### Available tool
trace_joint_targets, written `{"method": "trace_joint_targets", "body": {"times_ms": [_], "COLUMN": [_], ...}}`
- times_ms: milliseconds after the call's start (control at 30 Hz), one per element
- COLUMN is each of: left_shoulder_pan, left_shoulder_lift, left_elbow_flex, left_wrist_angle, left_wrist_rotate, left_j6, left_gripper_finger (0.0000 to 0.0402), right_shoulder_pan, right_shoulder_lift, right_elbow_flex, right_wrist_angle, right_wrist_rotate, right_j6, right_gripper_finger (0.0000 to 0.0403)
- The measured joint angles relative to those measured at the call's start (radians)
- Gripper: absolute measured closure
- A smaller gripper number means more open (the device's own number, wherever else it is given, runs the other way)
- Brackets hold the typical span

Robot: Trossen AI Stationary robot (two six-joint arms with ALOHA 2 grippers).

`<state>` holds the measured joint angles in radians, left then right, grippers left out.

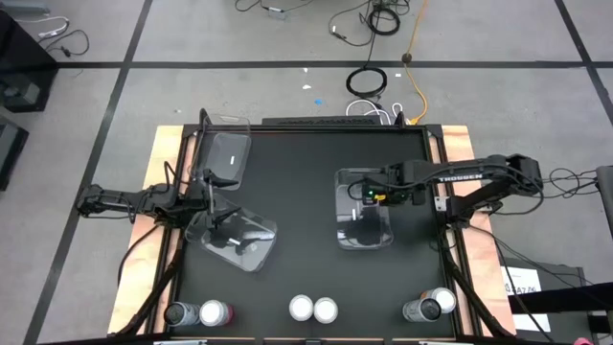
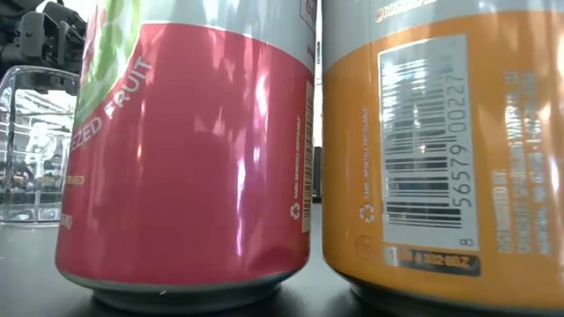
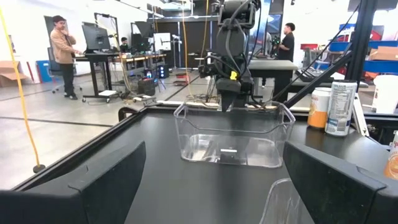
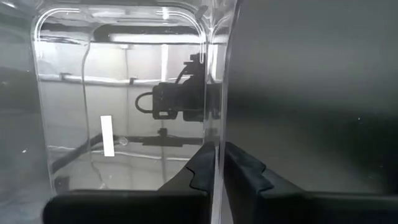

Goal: Sort soda cans
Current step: Move the top right transparent bin to the middle right of the table, then move the middle left transparent bin to the center of the table

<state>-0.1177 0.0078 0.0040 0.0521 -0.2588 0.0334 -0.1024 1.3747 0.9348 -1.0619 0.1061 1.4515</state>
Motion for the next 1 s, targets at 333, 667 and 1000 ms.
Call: {"method": "trace_joint_targets", "body": {"times_ms": [333,667,1000], "left_shoulder_pan": [0.000,0.000,0.000], "left_shoulder_lift": [0.000,0.000,0.000], "left_elbow_flex": [0.000,0.000,0.000], "left_wrist_angle": [0.000,0.000,0.000], "left_wrist_rotate": [0.000,0.000,0.000], "left_j6": [0.000,0.000,0.000], "left_gripper_finger": [0.0013,0.0013,0.0013], "right_shoulder_pan": [-0.005,-0.062,-0.084], "right_shoulder_lift": [-0.077,-0.270,-0.317], "right_elbow_flex": [0.000,0.001,0.001], "right_wrist_angle": [-0.017,0.017,0.310], "right_wrist_rotate": [0.053,0.077,-0.090], "right_j6": [-0.094,-0.329,-0.635], "right_gripper_finger": [0.0337,0.0332,0.0332]}}
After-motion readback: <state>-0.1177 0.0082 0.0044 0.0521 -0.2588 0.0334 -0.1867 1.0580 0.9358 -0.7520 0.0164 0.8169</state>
